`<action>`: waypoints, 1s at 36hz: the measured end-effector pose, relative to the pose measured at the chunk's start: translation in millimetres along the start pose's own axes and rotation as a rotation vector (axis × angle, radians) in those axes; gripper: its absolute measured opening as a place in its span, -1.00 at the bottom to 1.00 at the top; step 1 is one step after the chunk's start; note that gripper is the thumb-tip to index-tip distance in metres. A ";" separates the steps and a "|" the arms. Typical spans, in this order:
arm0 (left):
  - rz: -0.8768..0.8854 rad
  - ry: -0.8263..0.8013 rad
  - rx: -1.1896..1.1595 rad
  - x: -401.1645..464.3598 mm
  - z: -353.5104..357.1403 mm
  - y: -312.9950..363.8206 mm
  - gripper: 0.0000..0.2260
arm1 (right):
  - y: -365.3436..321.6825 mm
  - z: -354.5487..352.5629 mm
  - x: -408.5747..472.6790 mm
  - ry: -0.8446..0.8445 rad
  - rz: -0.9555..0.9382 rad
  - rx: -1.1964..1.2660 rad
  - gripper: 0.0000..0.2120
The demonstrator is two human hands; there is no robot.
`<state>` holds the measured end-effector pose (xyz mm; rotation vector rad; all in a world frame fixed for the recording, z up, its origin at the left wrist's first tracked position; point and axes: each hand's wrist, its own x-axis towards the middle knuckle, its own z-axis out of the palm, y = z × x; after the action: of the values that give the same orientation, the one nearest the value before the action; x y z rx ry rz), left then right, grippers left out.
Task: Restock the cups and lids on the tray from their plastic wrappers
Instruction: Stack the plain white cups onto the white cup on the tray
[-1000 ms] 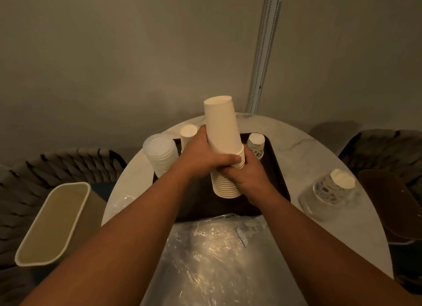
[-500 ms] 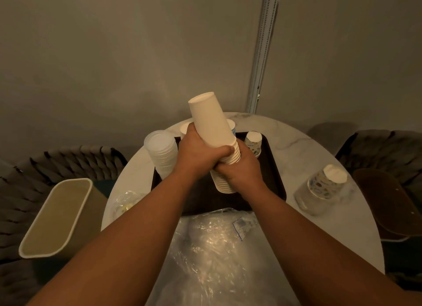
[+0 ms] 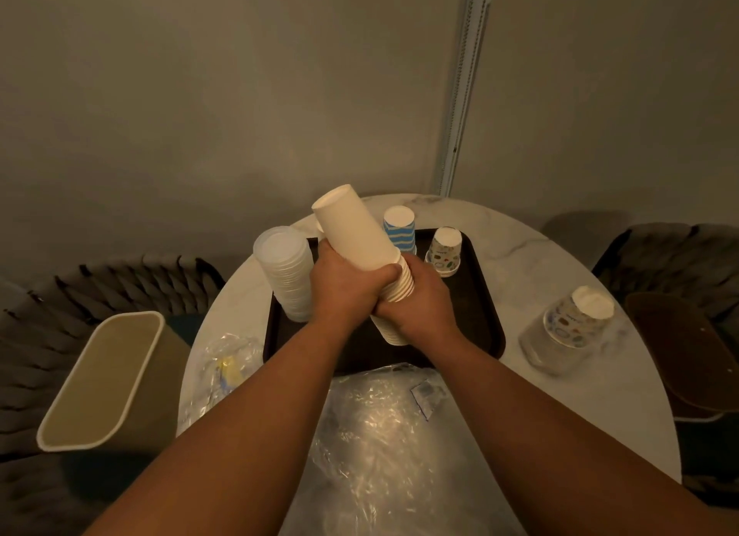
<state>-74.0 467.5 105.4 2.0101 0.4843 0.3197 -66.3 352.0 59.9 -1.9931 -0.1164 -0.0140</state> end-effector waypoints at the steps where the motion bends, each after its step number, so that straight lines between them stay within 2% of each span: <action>1: 0.000 0.002 0.006 0.6 0.7 -1.1 -0.21 | 2.6 2.4 2.8 -0.009 0.002 -0.006 -0.36; 5: 0.007 -0.088 0.017 3.4 5.6 -9.2 -0.16 | 17.9 9.5 15.3 -0.058 -0.004 -0.021 -0.29; 9: -0.018 -0.213 0.022 2.1 15.4 -27.5 -0.09 | 32.9 14.2 19.7 -0.081 0.039 0.071 -0.29; 16: -0.018 -0.167 -0.032 0.8 32.5 -54.1 -0.17 | 57.4 28.5 18.5 -0.053 0.053 0.193 -0.42; 22: -0.016 -0.157 -0.087 -1.5 41.8 -62.9 -0.15 | 78.0 38.3 20.3 -0.011 0.067 0.220 -0.35; 27: -0.034 -0.176 -0.121 -2.2 45.6 -65.6 -0.21 | 92.5 38.2 22.9 -0.031 0.047 0.197 -0.26; 36: -0.054 -0.223 -0.100 3.9 48.7 -60.2 -0.12 | 89.2 35.5 19.7 -0.024 0.081 0.227 -0.29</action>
<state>-62.1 456.5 29.5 1.9038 0.3739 0.0833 -40.3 349.4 -34.5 -1.7697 -0.0500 0.0718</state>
